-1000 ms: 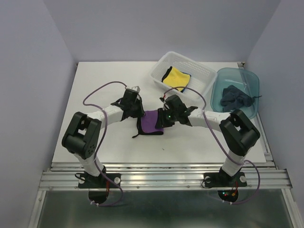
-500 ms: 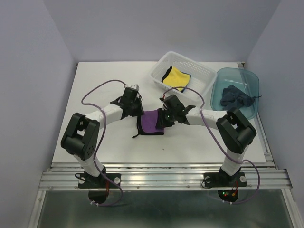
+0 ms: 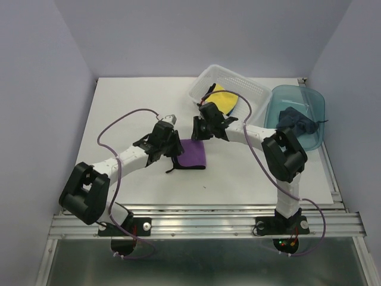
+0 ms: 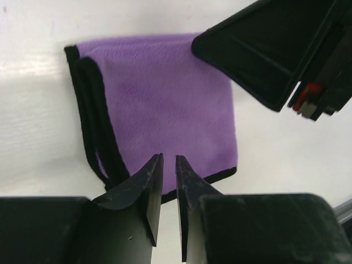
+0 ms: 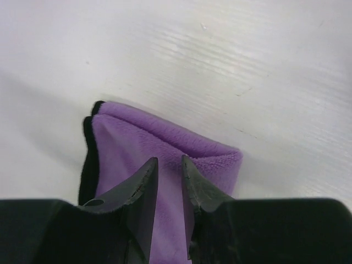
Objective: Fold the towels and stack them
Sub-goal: Smooth out wrinkles on the folded towel
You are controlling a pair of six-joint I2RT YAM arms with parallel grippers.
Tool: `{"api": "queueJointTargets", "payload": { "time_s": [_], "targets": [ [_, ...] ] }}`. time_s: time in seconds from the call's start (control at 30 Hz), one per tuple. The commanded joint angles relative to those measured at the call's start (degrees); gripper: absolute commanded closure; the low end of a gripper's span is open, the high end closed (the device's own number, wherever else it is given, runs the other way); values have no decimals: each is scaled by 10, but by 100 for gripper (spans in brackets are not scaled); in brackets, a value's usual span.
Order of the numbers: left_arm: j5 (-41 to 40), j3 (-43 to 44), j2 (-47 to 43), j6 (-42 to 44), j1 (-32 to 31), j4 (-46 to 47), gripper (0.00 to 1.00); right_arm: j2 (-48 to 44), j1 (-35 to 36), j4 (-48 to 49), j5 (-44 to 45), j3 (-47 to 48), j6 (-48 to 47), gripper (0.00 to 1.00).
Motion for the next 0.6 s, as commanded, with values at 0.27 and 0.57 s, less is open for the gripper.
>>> {"api": "queueJointTargets", "payload": {
  "time_s": [0.27, 0.57],
  "targets": [
    [13, -92, -16, -24, -5, 47, 73, 64, -12, -28, 43, 23, -7, 71],
    [-73, -81, 19, -43, -3, 10, 81, 25, -12, -24, 58, -35, 4, 69]
  ]
}}
